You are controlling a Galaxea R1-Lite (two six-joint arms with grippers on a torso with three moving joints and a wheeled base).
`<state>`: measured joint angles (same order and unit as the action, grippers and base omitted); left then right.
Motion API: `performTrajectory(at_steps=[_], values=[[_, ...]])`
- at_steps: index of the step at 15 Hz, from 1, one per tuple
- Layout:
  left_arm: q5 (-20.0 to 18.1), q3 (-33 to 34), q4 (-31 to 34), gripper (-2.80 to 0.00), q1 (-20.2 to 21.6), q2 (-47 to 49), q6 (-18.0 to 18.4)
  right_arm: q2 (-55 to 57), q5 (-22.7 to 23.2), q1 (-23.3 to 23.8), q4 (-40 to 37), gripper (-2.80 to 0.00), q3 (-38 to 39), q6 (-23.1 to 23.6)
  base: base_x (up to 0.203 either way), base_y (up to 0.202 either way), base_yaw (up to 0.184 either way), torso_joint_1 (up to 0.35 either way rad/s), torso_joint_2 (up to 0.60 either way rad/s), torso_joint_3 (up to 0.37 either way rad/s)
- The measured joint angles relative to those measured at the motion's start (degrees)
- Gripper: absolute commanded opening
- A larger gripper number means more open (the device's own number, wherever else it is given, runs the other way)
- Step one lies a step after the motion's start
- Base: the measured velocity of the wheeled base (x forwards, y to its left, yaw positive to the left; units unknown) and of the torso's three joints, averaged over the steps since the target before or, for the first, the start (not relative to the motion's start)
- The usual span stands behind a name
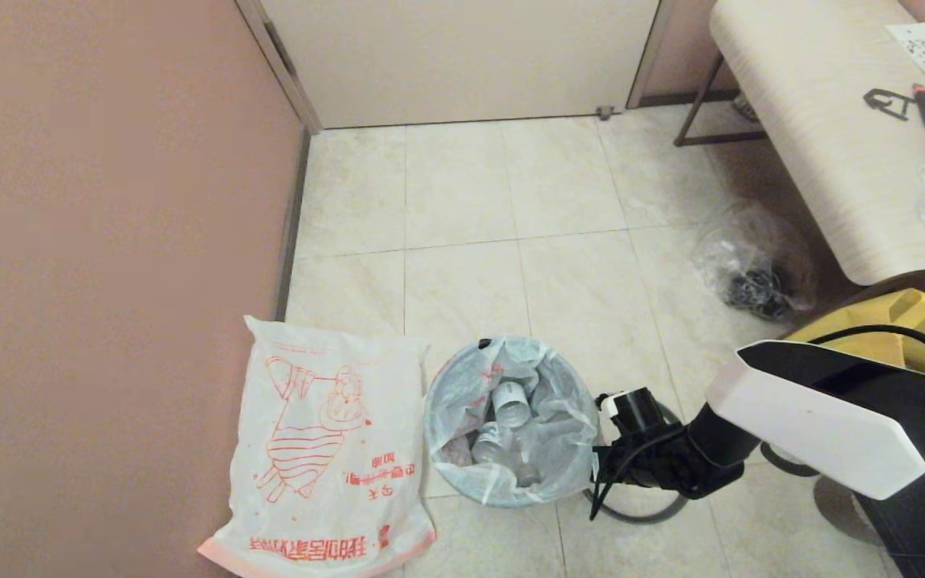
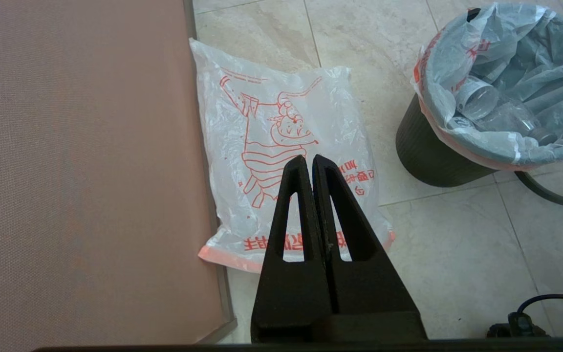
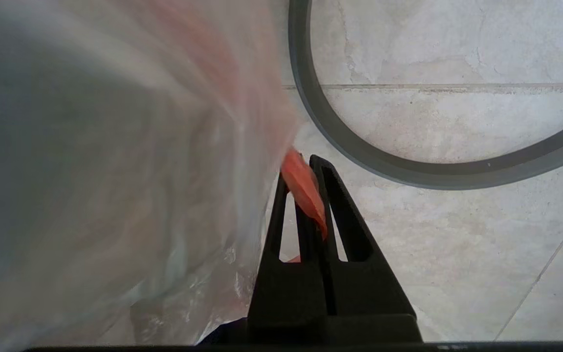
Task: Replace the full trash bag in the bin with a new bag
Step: Place the trash bag on the floor
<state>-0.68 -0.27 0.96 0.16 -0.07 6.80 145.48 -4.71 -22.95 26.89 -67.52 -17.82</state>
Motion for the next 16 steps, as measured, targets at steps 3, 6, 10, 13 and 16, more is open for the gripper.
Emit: performTrajectory(at_steps=[3,6,10,13,16], values=[[0.0,0.0,0.0,-2.80,0.0,0.0,0.0,0.0,0.0,0.0,0.0,-2.80,0.1,0.0,0.000,0.000,0.000,0.000,0.00,0.000],[0.0,0.0,0.0,-2.80,0.0,0.0,0.0,0.0,0.1,0.0,0.0,-2.80,0.1,-0.1,0.000,0.000,0.000,0.000,0.00,0.000],[-0.1,0.0,0.4,-2.80,0.0,0.0,0.5,0.0,0.2,0.1,0.0,-2.80,0.4,-0.1,0.000,0.000,0.000,0.000,0.00,0.000],[-1.5,-0.2,0.7,-2.80,0.0,0.2,0.1,0.0,0.3,0.2,0.0,-2.80,0.7,0.0,0.000,0.000,0.000,0.000,0.00,0.000],[-1.8,-3.0,0.3,-2.80,0.0,2.0,1.8,0.0,0.4,0.1,0.0,-2.80,0.7,0.0,0.000,0.000,0.000,0.000,0.00,0.000]])
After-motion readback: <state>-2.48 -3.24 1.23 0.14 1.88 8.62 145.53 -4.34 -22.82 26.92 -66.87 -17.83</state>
